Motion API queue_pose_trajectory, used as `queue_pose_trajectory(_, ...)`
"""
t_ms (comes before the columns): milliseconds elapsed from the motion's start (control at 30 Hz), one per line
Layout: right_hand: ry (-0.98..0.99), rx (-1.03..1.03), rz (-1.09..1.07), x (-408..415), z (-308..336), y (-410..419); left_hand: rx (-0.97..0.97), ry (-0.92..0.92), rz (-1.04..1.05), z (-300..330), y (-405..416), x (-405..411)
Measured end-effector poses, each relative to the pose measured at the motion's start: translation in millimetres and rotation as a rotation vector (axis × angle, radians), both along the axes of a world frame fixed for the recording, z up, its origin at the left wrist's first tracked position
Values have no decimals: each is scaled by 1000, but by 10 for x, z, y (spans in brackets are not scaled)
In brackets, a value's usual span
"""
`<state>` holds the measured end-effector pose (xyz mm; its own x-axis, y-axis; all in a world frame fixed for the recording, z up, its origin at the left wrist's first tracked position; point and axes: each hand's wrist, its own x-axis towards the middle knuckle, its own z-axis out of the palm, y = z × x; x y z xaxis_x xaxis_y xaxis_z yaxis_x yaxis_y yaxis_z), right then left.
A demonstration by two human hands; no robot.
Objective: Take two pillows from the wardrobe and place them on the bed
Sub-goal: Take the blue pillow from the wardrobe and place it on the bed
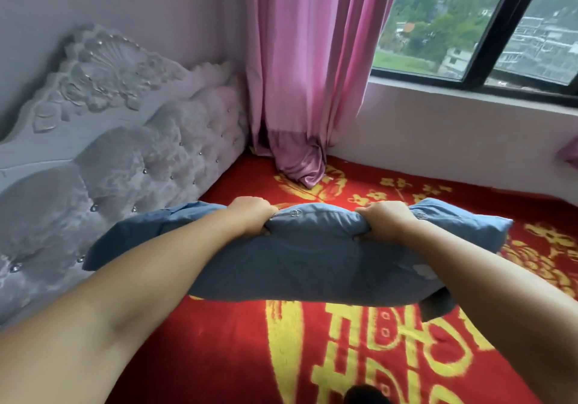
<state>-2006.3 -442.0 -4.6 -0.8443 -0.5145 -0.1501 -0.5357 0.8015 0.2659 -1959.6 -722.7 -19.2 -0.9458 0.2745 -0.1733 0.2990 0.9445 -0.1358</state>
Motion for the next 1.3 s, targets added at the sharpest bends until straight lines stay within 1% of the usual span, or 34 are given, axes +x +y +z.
queue_pose_trajectory(167,11,41,126,-981,-110,-136,-28,-73,103,-64,-79,-600)
queue_pose_trajectory(300,17,12,230,-1895,-178,-108,15,-129,203,-4,18,-1271)
queue_pose_trajectory(433,-52,41,248,-2622,-176,80,6,-178,230,80,301,-1886)
queue_pose_trajectory(500,-48,43,264,-2866,-53,146,12,-158,237,138,401,-2092)
queue_pose_trajectory(667,63,74,319,-3226,312,108,53,-86,270,236,398,-2377)
queue_pose_trajectory(800,94,125,322,-3395,560,-23,125,-71,280,330,270,-2543)
queue_pose_trajectory(933,115,159,279,-3493,739,-262,184,-70,251,416,23,-2733)
queue_pose_trajectory(1133,138,166,210,-3778,837,-1013,306,-102,192,461,-722,-3017)
queue_pose_trajectory(1233,100,142,200,-3930,821,-1497,363,-122,232,396,-1161,-3075)
queue_pose_trajectory(1300,78,130,207,-4039,804,-1791,360,-104,268,333,-1406,-3090)
